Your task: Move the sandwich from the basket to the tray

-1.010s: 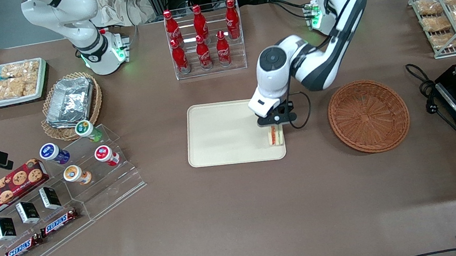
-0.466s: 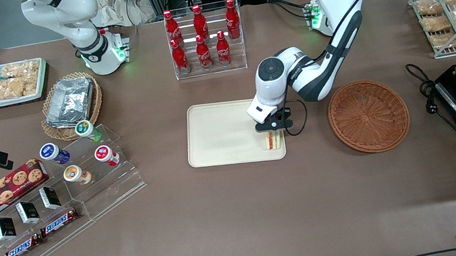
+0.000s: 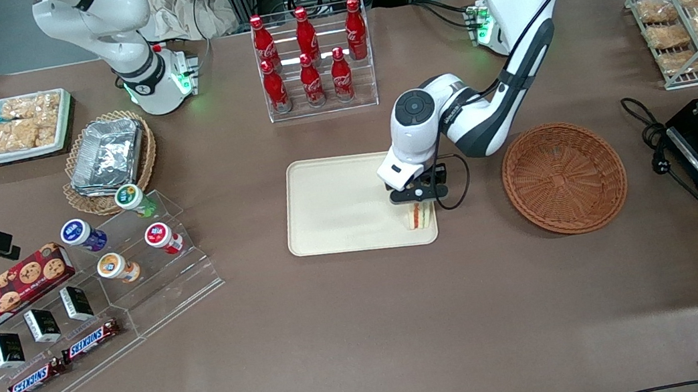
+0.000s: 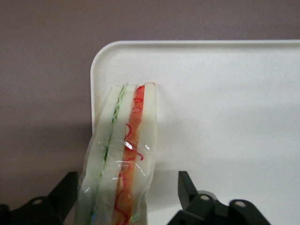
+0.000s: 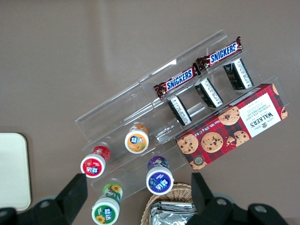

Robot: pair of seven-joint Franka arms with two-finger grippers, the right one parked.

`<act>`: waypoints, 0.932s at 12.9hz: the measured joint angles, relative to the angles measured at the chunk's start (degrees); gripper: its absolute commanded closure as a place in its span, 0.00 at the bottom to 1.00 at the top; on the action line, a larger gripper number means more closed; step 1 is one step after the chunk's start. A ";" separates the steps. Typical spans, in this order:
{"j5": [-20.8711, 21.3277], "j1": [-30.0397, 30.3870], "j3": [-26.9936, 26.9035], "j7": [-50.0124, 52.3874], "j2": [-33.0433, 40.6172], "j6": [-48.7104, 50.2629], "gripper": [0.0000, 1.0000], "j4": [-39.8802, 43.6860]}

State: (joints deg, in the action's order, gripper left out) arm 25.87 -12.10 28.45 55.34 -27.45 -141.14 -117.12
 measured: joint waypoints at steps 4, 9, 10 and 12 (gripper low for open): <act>-1.61 0.19 0.98 3.49 3.46 8.91 0.00 5.66; -13.56 3.61 1.49 5.70 12.01 36.59 0.00 26.27; -13.81 5.60 1.43 5.69 13.14 40.22 0.00 29.08; -14.09 9.31 0.93 5.52 15.46 44.35 0.00 31.49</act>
State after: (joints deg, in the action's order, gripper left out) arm 11.78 -2.79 29.39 60.86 -11.99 -96.79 -85.63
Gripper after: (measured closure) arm 0.000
